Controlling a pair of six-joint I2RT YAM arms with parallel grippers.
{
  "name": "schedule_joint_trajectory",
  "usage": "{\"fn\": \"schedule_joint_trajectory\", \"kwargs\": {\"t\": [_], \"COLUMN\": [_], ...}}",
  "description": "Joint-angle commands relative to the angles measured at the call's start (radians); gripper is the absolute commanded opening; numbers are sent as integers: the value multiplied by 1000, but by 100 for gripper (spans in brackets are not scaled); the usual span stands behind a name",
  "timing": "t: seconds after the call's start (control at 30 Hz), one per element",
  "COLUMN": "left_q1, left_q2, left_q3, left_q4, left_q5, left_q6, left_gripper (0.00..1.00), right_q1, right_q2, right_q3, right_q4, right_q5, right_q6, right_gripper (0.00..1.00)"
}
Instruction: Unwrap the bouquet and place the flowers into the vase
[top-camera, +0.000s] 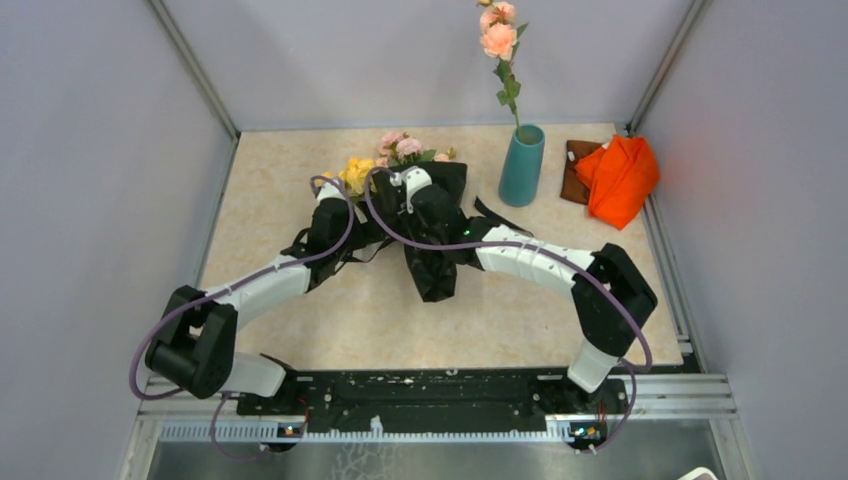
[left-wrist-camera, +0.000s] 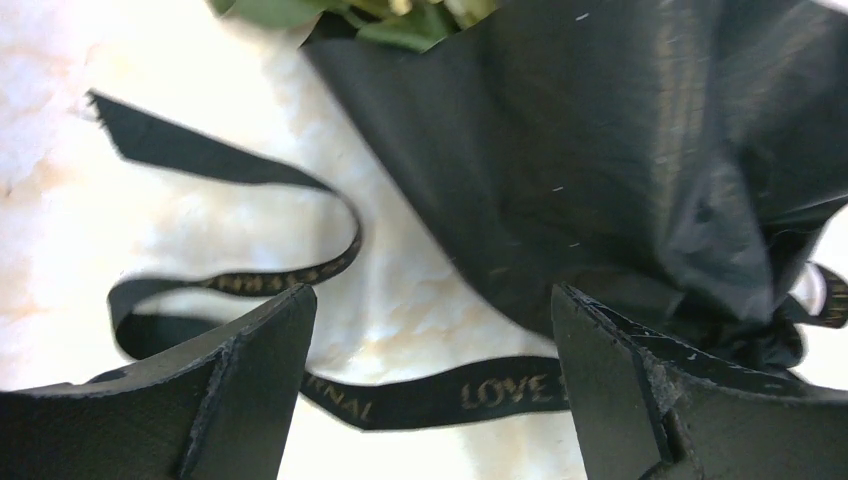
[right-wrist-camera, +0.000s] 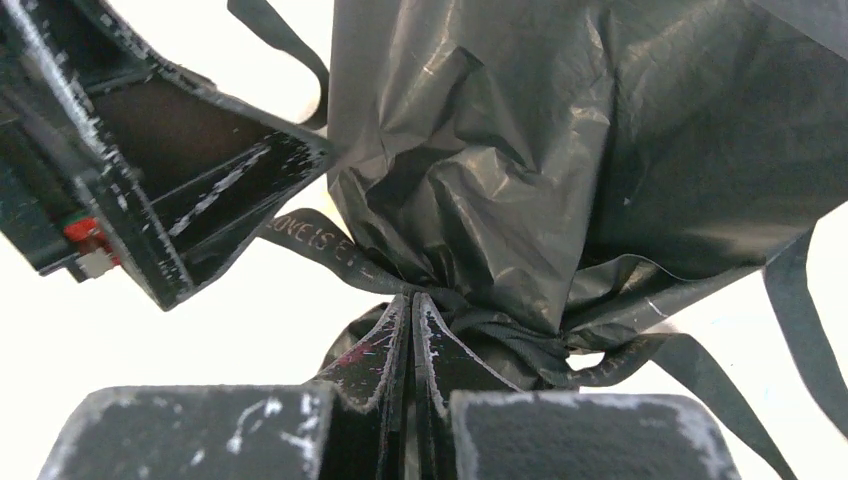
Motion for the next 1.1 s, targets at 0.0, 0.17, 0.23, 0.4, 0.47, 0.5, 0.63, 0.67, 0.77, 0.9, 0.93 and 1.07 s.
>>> {"fn": "schedule_joint_trajectory", "kwargs": {"t": [0.0, 0.17, 0.23, 0.4, 0.47, 0.5, 0.63, 0.67, 0.77, 0.9, 0.93, 1.07], "left_q1": [-7, -10, -9, -9, -9, -8, -9, -10, -15, -32, -35, -37], "left_q2": [4, -6, -2, -10, 12, 36, 162, 193, 260, 328, 340, 387], "left_q3": [81, 139, 152, 132, 139, 149, 208, 215, 210, 205, 206, 227], "left_q4": [60, 31, 9, 48, 70, 75, 79, 86, 140, 178, 179, 168], "left_q5": [50, 46, 34, 77, 101, 112, 170, 190, 242, 248, 247, 248], "left_q6": [-9, 7, 13, -7, -18, -21, -38, -47, -81, -99, -100, -97], "left_gripper": [94, 94, 94, 94, 94, 94, 94, 94, 93, 93, 93, 93], "right_q1": [-5, -5, -5, -1, 5, 9, 16, 17, 21, 24, 24, 27], "right_q2": [-55, -39, -32, 5, 3, -2, -27, -33, -48, -43, -42, -41], "right_q3": [-18, -57, -69, -86, -98, -103, -118, -121, -130, -133, -134, -136], "right_q4": [28, 62, 76, 98, 111, 114, 114, 113, 110, 111, 112, 115], "right_q5": [-4, -14, -26, -51, -51, -52, -52, -53, -51, -49, -49, -55], "right_q6": [6, 22, 28, 51, 54, 56, 59, 59, 59, 56, 56, 58], "right_gripper": [0, 0, 0, 0, 0, 0, 0, 0, 0, 0, 0, 0]}}
